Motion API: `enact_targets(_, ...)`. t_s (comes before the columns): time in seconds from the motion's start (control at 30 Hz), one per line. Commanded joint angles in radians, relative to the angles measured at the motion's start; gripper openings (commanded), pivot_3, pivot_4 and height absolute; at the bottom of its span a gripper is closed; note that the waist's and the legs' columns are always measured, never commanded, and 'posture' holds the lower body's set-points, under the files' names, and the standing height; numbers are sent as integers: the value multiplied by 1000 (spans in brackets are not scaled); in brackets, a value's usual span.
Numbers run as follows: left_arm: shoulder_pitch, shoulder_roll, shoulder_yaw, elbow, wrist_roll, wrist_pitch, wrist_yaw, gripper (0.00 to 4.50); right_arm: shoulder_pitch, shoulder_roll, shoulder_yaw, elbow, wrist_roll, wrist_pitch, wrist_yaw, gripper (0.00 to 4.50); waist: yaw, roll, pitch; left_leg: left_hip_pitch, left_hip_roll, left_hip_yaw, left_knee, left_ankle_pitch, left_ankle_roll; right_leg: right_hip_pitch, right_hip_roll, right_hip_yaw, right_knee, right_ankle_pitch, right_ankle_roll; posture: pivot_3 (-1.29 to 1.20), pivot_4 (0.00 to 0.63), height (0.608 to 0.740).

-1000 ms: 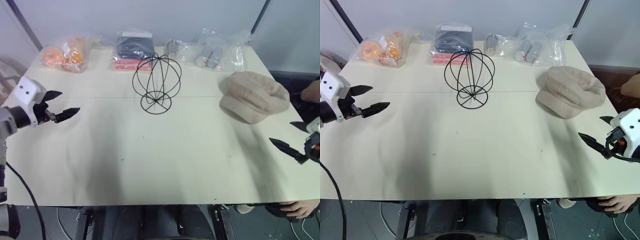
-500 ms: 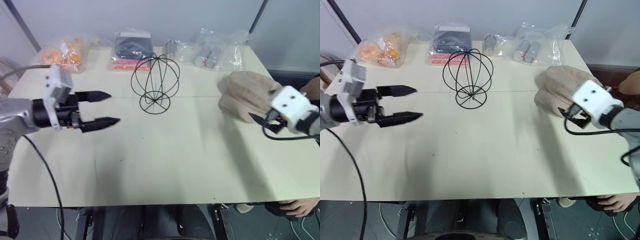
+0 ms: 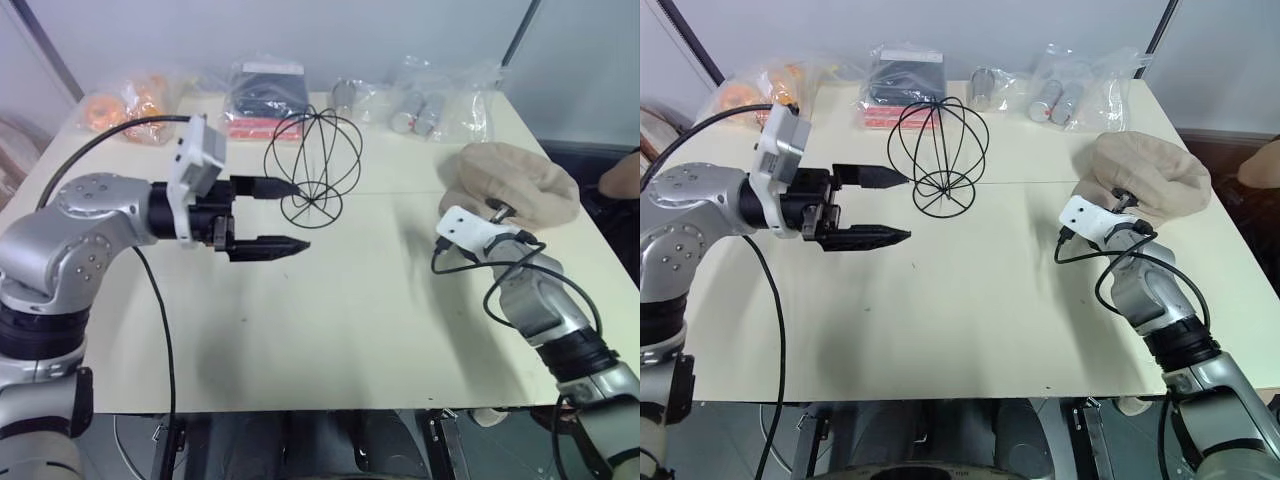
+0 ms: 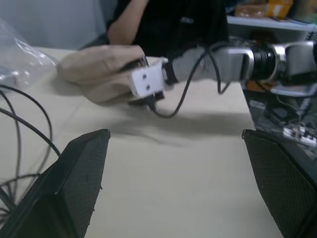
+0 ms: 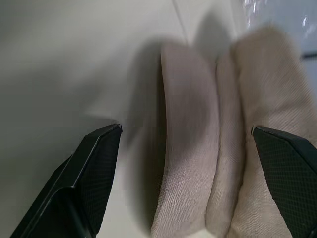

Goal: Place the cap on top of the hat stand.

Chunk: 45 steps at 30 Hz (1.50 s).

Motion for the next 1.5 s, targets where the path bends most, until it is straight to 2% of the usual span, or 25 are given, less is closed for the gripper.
enact_targets(0.03,-11,7,14,-10,4,-11,-2,4500,-48,12,17,119,-62,-58,-48,4295,-1,0,0,0,0,0,0,0,0,0,0,0,0,0,0,0,150,740)
enact_targets(0.3,-7,12,27,-17,-3,4,8,4500,-108,70,24,351,-84,-176,-91,4295,-3,-2,-1,2,0,-1,1,0,0,3,0,0,0,0,0,0,150,740)
enact_targets(0.33,-7,12,28,-18,-5,7,10,4500,-112,75,19,369,-77,-189,-89,4067,-3,-3,-2,3,0,-1,1,0,0,4,0,0,0,0,0,0,150,740)
enact_targets(0.43,-5,13,32,-20,-5,8,17,4500,-116,84,2,382,-67,-202,-85,3023,-2,-4,-2,4,0,-1,1,0,0,5,1,0,0,0,0,0,150,740)
enact_targets(0.5,-1,14,37,-22,-5,9,21,4500,-116,82,-5,379,-69,-204,-82,1853,-2,-4,-2,3,0,-1,1,0,0,5,0,0,0,0,0,0,150,740)
enact_targets(0.63,9,16,45,-25,-6,8,25,4500,-118,79,-21,377,-72,-209,-84,162,-3,-4,-2,3,0,-2,1,0,0,4,1,0,0,0,0,0,150,740)
enact_targets(0.8,31,26,95,-27,-13,13,68,4500,-122,60,-62,255,-80,-213,-96,71,-3,-3,-2,3,0,-2,0,0,0,4,1,0,0,0,0,0,150,740)
enact_targets(0.97,95,49,267,-38,-84,65,171,4500,-218,43,-122,-51,-87,-253,-76,71,-23,0,0,0,0,-4,-1,0,0,-2,0,1,3,0,0,0,150,740)
enact_targets(1.13,196,83,425,-42,-106,85,249,4500,-415,147,-100,-175,-25,-372,-39,71,-41,1,1,0,1,-3,-2,1,-2,-9,1,4,12,-2,0,0,150,740)
enact_targets(1.23,248,101,484,-54,-115,89,274,4500,-471,216,-56,-184,16,-505,-7,71,-39,0,0,0,2,-5,-3,1,-2,-10,2,2,13,-3,-2,0,150,740)
enact_targets(1.37,300,123,521,-79,-126,89,287,4500,-437,251,2,-184,24,-611,56,71,-18,-3,0,0,1,-6,-2,2,-3,-7,0,1,12,-3,-2,0,150,740)
enact_targets(1.5,328,135,546,-93,-144,88,304,4500,-346,261,59,-210,11,-642,129,71,2,-3,0,0,1,-6,0,2,-3,-5,-2,1,12,-3,-2,0,150,740)
